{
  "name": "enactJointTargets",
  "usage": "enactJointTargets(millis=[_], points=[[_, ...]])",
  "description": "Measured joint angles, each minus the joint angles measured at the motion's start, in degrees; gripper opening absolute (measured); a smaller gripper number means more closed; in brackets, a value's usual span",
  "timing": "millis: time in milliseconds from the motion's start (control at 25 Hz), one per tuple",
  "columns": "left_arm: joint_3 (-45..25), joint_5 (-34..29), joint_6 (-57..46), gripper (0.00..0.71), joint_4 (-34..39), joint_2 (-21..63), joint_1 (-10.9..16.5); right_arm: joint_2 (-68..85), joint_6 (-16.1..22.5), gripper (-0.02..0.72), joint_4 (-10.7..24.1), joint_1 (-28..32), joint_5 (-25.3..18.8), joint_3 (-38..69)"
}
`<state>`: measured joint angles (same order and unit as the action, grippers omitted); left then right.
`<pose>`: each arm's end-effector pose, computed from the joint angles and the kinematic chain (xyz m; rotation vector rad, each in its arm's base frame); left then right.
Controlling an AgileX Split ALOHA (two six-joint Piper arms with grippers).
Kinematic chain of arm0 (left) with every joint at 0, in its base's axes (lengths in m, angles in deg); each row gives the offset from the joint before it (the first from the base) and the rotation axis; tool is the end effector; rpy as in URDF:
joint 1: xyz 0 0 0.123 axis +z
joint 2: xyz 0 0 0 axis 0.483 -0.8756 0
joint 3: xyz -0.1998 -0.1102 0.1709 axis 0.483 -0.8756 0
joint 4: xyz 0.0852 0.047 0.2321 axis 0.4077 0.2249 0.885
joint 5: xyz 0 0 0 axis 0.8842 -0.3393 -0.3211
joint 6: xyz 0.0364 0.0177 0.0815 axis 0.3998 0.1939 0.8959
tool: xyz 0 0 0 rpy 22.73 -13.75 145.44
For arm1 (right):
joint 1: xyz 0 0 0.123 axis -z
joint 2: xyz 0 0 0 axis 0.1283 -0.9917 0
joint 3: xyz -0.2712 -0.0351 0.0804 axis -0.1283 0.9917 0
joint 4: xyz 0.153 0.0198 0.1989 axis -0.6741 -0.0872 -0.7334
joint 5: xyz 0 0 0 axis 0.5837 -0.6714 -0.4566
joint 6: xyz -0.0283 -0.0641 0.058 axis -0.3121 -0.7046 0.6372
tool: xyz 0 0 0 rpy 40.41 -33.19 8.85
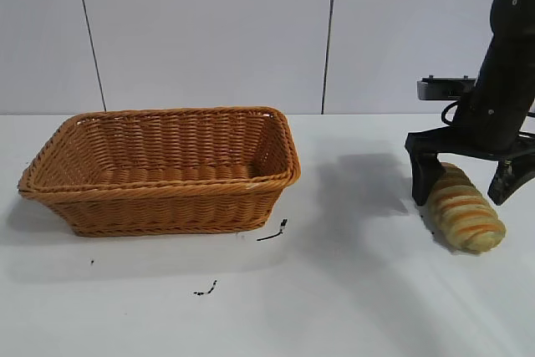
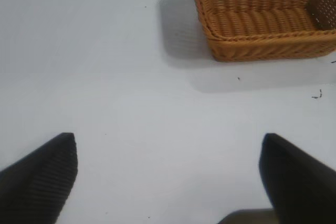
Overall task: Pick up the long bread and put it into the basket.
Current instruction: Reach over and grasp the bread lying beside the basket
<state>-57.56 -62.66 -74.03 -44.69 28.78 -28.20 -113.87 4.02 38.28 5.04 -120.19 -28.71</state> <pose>-0.0044 -0.0016 0.2778 0.0249 2.0462 0.0068 0.4115 0.0208 0.1143 -0.1038 2.9540 0.0692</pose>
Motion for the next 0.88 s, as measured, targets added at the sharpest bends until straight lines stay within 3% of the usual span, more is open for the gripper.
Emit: enactJointTargets(millis=[760, 880], points=[[0.0, 0.0, 0.0, 0.693, 0.0, 0.0, 0.0, 0.0, -0.4, 0.688, -0.3, 0.0, -0.2, 0.0], [0.0, 0.0, 0.0, 0.693, 0.0, 0.0, 0.0, 0.0, -0.4, 0.571, -0.3, 0.0, -0.6, 0.0]])
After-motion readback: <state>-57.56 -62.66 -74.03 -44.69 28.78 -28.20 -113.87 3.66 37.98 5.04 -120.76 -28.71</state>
